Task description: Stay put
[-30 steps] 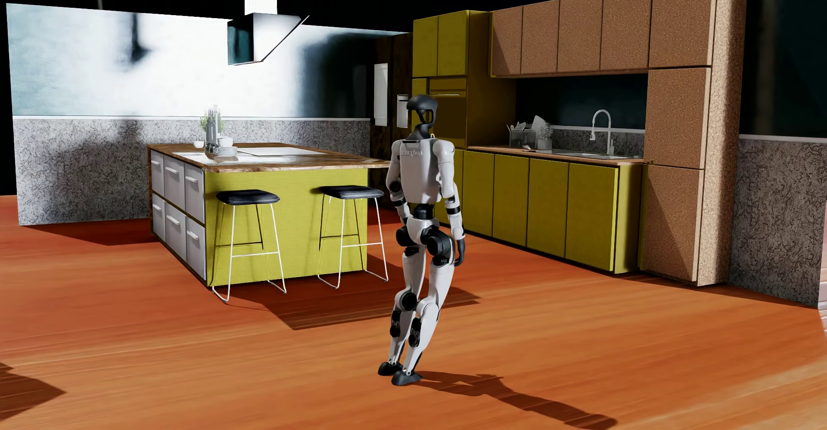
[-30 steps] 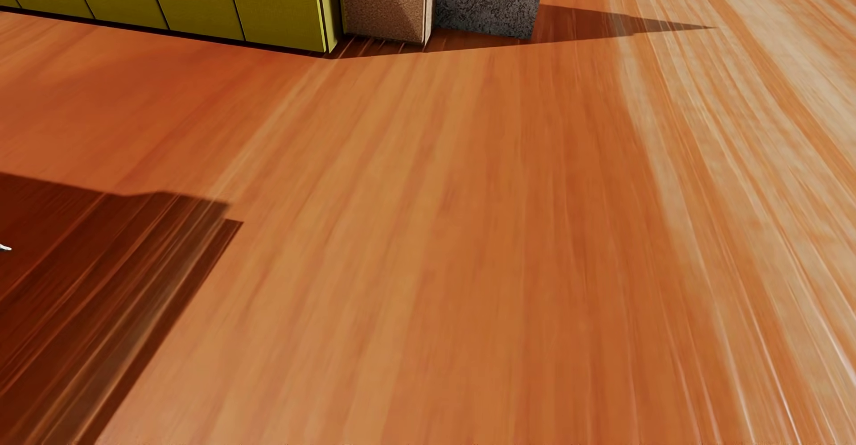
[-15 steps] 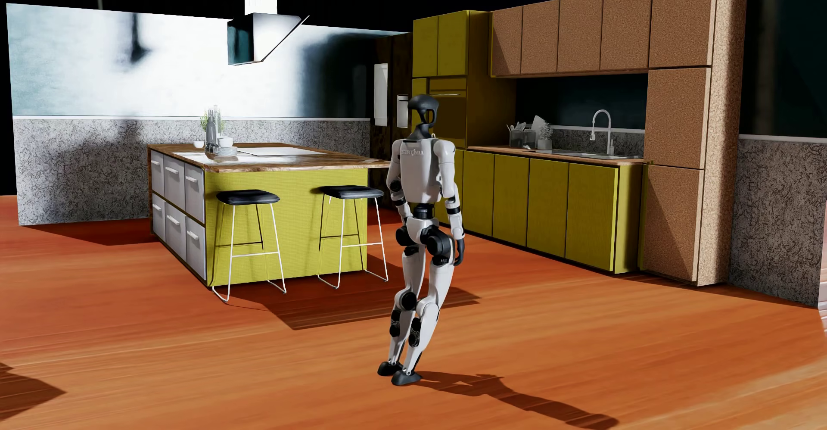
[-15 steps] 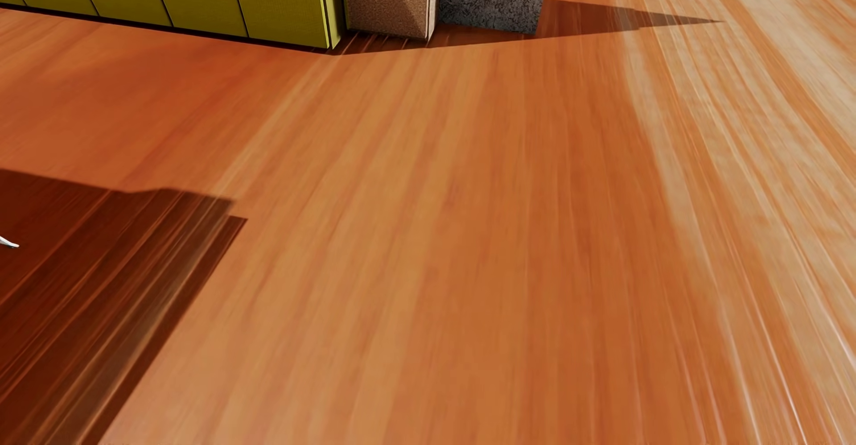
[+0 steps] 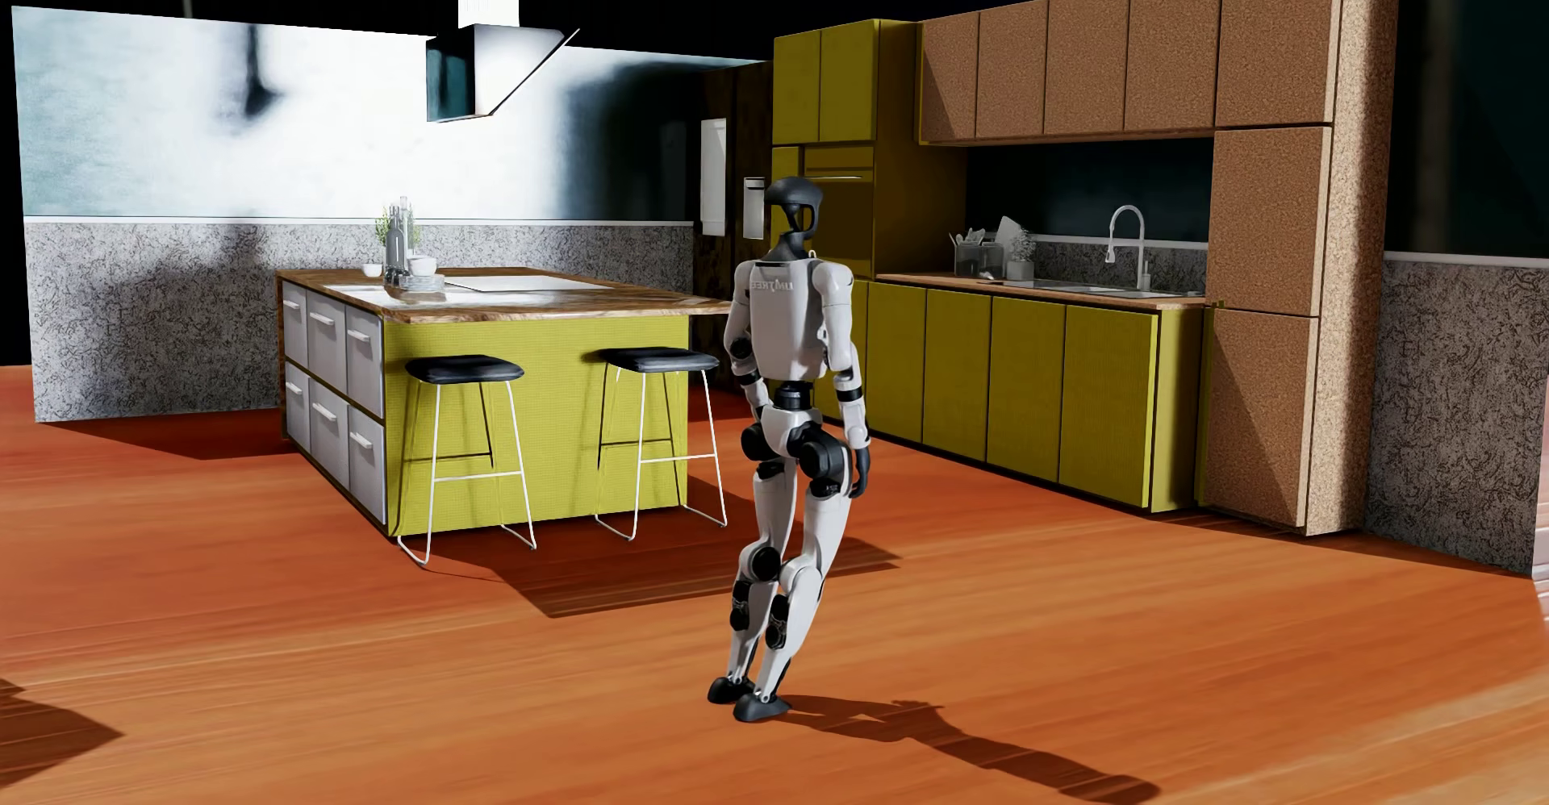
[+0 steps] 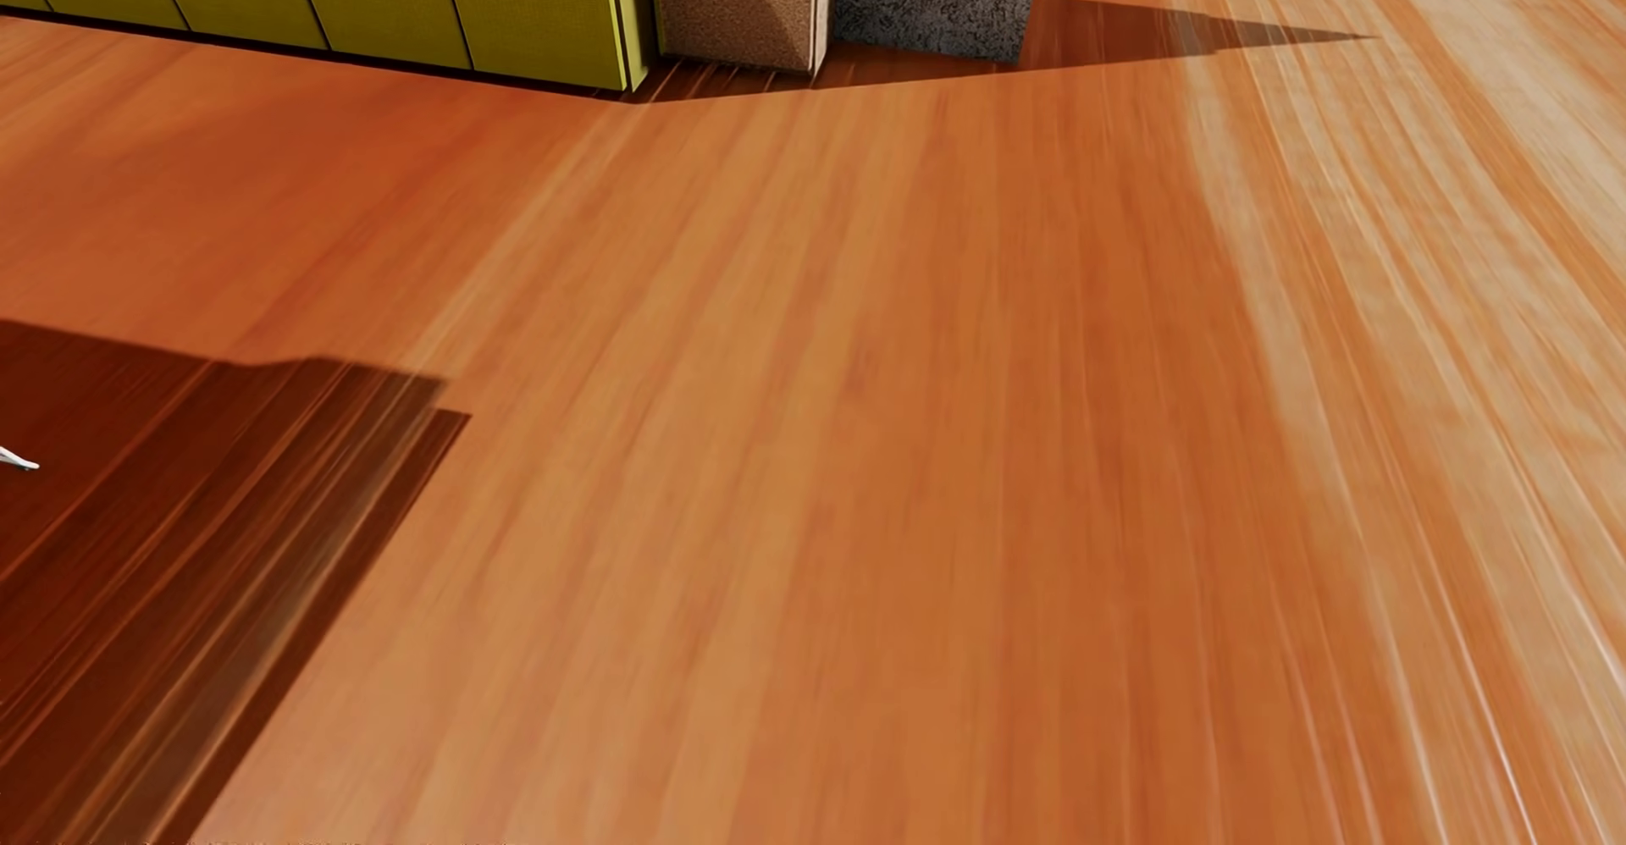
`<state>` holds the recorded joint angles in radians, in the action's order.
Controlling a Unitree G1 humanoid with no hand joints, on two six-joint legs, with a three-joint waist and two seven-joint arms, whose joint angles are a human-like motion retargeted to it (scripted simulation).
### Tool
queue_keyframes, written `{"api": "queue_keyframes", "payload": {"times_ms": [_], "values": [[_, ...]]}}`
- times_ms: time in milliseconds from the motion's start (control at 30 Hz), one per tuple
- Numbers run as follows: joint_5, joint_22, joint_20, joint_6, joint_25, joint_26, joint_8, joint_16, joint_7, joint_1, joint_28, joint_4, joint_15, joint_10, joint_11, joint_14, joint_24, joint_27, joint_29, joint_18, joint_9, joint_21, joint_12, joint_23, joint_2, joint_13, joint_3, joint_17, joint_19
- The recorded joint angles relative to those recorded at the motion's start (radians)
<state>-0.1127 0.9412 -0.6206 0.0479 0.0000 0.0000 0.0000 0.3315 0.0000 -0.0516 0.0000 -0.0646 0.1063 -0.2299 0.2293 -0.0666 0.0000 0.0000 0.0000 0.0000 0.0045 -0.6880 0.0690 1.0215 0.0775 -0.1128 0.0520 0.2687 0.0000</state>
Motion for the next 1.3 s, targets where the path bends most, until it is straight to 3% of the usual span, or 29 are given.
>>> {"api": "queue_keyframes", "payload": {"times_ms": [1300], "values": [[-0.001,0.002,-0.015,-0.014,0.0,0.0,0.0,0.0,0.0,0.008,0.0,0.006,0.003,-0.001,0.0,0.013,0.0,0.0,0.0,0.0,-0.023,0.016,0.009,0.01,-0.006,-0.012,-0.01,0.005,0.0]]}}
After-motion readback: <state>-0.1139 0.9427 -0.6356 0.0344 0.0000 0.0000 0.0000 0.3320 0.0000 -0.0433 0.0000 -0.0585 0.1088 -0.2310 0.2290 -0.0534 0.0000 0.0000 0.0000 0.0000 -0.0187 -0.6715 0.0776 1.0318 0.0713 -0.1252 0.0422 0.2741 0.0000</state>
